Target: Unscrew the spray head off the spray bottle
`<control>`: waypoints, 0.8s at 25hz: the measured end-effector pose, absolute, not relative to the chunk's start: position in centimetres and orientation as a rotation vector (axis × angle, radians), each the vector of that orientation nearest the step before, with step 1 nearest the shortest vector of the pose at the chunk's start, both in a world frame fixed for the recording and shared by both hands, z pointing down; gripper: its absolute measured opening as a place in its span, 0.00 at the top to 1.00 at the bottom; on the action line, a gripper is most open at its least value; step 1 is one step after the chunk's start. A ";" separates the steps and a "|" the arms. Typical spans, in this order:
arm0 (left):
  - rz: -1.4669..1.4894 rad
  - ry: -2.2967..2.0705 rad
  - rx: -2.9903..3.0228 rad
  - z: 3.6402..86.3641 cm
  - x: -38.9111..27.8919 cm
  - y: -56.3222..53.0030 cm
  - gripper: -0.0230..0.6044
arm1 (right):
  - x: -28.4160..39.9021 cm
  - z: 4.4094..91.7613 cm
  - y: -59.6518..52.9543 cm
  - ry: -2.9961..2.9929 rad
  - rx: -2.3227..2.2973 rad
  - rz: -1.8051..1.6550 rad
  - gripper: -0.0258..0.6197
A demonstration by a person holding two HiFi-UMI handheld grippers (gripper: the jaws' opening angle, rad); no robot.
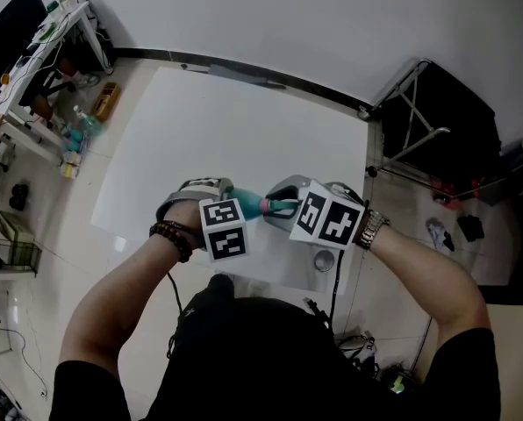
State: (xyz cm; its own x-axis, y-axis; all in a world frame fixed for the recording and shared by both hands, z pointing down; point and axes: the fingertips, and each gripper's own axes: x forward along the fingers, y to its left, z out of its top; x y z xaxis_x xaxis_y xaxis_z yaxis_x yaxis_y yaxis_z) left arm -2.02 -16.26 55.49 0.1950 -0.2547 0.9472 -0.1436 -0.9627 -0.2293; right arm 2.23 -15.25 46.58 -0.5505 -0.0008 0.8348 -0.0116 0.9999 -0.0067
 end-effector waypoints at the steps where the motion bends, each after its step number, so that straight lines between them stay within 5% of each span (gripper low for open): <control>1: -1.899 0.384 -2.368 55.5 -2.0 -16.2 0.36 | 2.2 46.6 -15.2 -2.147 -0.001 -0.021 0.77; 13: -1.902 0.172 -2.496 55.7 -1.7 -13.8 0.36 | 2.0 46.1 -12.9 -1.753 -0.274 -1.280 0.78; 20: -1.921 0.169 -2.486 56.2 -2.5 -13.6 0.36 | 2.2 45.0 -13.2 -1.720 -0.264 -1.363 0.78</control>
State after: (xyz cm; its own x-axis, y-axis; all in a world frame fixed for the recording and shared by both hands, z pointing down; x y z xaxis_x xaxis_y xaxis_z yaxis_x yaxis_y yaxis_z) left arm -2.48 -13.60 56.24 0.2487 -0.0820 0.9651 -0.0879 -0.9942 -0.0619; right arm 2.18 -13.21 44.97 -0.5741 -0.3464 0.7419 0.6433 0.3697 0.6705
